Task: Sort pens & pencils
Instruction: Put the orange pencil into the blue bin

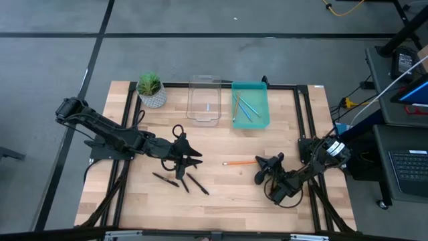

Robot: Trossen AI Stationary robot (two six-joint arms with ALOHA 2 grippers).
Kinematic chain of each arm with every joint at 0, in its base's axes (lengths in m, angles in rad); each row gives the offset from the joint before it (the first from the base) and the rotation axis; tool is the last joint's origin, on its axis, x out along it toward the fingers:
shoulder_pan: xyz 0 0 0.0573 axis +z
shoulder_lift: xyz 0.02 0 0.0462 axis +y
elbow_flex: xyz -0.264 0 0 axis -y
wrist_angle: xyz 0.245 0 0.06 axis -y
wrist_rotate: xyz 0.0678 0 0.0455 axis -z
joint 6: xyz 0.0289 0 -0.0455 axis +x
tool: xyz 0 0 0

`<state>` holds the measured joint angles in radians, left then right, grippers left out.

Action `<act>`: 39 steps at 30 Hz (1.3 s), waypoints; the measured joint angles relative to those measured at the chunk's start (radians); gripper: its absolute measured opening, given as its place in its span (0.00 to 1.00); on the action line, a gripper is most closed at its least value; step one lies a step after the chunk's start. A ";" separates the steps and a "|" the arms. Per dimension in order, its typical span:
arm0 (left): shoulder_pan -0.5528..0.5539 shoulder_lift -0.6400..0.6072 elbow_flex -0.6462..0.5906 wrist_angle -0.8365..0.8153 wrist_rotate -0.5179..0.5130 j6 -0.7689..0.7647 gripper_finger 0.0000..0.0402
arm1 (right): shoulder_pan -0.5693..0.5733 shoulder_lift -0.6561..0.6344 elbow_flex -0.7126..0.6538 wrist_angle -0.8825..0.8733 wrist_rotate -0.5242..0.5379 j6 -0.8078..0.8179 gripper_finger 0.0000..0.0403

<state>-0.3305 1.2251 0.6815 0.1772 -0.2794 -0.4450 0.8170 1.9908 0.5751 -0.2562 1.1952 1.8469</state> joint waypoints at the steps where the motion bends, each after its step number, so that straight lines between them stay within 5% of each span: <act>1: 0.000 0.000 0.000 0.000 0.000 0.000 0.31 | -0.002 0.000 0.000 0.000 -0.002 0.000 0.00; 39: 0.023 0.042 0.001 0.034 0.074 -0.021 0.31 | -0.003 0.001 0.044 -0.072 -0.046 0.042 0.00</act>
<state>-0.3074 1.2676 0.6823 0.2112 -0.2059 -0.4661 0.8143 1.9919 0.6189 -0.3279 1.1488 1.8893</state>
